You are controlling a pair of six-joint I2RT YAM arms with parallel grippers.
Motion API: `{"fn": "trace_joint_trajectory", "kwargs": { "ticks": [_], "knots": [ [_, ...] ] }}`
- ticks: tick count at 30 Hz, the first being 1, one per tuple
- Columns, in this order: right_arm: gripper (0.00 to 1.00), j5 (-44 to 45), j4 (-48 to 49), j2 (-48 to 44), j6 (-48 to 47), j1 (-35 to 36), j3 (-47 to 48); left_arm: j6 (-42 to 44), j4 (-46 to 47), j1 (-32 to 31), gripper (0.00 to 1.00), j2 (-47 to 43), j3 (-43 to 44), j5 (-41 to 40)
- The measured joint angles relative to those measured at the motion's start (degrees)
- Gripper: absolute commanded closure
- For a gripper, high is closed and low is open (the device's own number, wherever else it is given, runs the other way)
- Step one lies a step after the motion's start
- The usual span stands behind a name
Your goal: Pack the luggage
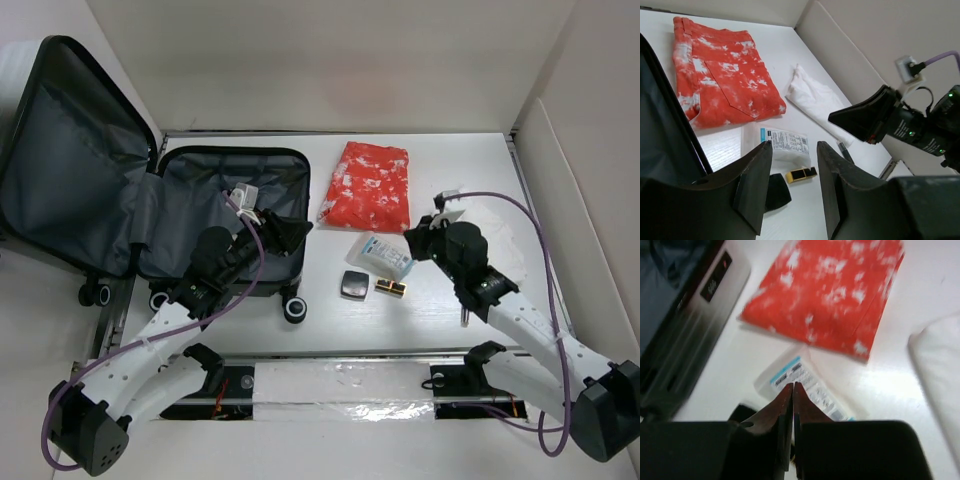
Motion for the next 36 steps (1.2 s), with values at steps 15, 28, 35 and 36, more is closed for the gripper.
{"fn": "trace_joint_trajectory", "kwargs": {
  "ticks": [15, 28, 35, 36],
  "knots": [
    [0.21, -2.6, -13.4, 18.4, -3.1, 1.8, 5.7, -2.2, 0.7, 0.0, 1.0, -4.8, -2.1, 4.8],
    [0.72, 3.8, -17.2, 33.2, -3.3, 4.2, 13.1, -2.4, 2.3, 0.0, 0.8, -5.8, -3.8, 4.9],
    [0.98, 8.3, -19.1, 32.8, -1.7, 8.9, 15.3, -2.5, 2.7, 0.0, 0.78, -5.8, -4.0, 4.4],
    [0.98, 9.1, -20.3, 31.7, -1.5, 9.9, 15.3, -2.5, 2.7, 0.0, 0.79, -5.8, -4.0, 4.3]
  ]
}}
